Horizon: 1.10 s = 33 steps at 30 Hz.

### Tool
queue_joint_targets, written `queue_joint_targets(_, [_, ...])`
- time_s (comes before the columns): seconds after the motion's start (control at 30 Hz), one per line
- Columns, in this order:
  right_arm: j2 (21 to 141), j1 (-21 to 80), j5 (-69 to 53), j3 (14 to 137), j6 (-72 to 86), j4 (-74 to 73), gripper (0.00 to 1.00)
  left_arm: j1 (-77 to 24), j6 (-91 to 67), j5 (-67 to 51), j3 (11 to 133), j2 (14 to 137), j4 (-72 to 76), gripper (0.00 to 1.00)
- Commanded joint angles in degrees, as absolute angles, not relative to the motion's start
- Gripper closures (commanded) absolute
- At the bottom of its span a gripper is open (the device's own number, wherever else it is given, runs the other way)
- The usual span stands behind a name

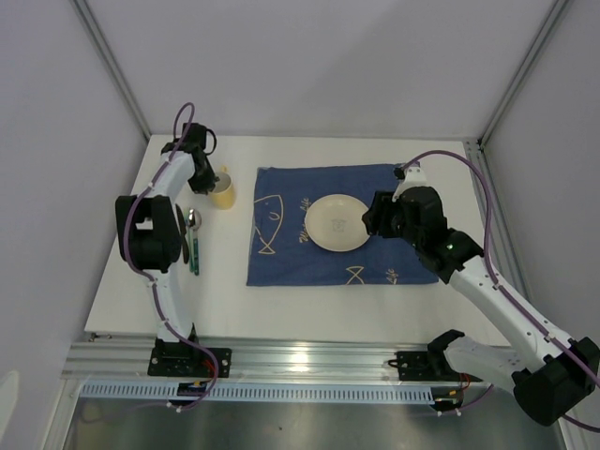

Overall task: Set the dinner table for one person
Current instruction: Pick up the cup at the center of the board, then place the cup on the napkin.

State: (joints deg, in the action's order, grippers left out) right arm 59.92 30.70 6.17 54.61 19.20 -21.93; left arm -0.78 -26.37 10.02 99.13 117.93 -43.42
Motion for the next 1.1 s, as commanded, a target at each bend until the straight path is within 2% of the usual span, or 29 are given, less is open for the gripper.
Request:
queue_joint_targets(0.0, [60.64,31.03,5.63,55.02,18.28,-19.25,0.43,-0.97,-25.23,8.61,96.7,108.66,-43.25,0.99])
queue_joint_targets(0.43, [61.79,31.29,2.99,54.84,18.54,-18.72,0.43,-5.8,-25.13,7.91,91.67,95.99,-43.5,0.99])
queue_joint_targets(0.57, [61.35,31.38,3.16,54.67,18.54,-18.98,0.43,-7.99,-26.1,7.3,86.77,92.82,-43.51,0.99])
queue_joint_targets(0.9, [61.17,31.64,3.34,54.23,18.54,-19.16,0.44,-20.38,-28.21,8.52,75.68,84.74,-41.75,0.99])
queue_joint_targets(1.07, [61.17,31.73,3.34,54.05,18.54,-19.34,0.43,-23.29,-28.92,8.09,71.28,82.71,-41.05,0.99])
